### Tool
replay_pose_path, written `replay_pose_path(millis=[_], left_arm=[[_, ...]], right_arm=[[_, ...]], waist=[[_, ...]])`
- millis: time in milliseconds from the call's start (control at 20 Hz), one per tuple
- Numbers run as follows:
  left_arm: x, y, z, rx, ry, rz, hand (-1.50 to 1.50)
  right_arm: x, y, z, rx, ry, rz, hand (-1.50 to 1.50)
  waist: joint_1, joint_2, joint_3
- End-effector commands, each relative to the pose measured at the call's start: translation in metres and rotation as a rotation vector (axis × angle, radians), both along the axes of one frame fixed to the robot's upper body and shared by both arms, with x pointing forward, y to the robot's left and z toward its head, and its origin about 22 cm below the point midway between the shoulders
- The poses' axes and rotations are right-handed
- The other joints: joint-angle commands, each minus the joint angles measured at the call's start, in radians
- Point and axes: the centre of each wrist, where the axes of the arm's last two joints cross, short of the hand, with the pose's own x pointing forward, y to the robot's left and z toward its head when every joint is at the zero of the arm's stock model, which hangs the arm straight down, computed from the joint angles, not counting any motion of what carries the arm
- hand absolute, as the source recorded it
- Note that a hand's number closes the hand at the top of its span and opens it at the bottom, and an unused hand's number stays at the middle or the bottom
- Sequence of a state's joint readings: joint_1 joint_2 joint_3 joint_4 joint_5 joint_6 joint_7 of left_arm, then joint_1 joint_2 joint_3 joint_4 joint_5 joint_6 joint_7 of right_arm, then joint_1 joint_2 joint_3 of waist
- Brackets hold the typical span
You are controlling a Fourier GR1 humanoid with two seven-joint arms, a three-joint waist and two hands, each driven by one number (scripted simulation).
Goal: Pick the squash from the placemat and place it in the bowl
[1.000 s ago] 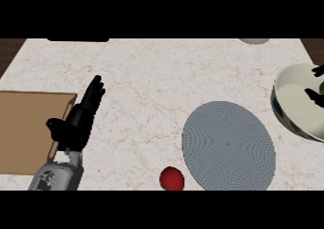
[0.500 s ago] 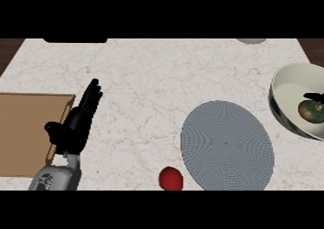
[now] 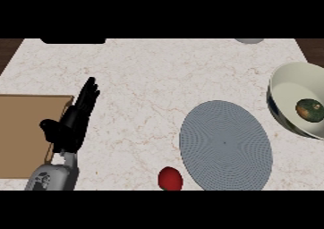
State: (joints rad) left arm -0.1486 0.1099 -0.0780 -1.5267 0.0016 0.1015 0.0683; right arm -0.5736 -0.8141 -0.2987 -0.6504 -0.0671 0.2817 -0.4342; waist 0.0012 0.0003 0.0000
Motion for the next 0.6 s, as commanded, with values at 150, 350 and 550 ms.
replay_pose_path(millis=[150, 350, 550], left_arm=[[-0.004, 0.0, 0.007, -0.009, 0.017, -0.026, 0.0], [-0.006, -0.018, -0.004, -0.001, 0.013, -0.013, 0.0], [0.0, -0.005, 0.01, -0.003, -0.001, -0.03, 0.0]], right_arm=[[-0.046, -0.051, -0.001, 0.133, 0.009, 0.03, -1.5], [-0.063, -0.064, -0.013, 0.183, 0.004, 0.085, -1.5], [-0.077, -0.074, -0.011, 0.174, 0.018, 0.134, -1.5]], waist=[[0.005, 0.002, 0.001], [0.009, 0.004, 0.002], [0.006, 0.002, 0.001]])
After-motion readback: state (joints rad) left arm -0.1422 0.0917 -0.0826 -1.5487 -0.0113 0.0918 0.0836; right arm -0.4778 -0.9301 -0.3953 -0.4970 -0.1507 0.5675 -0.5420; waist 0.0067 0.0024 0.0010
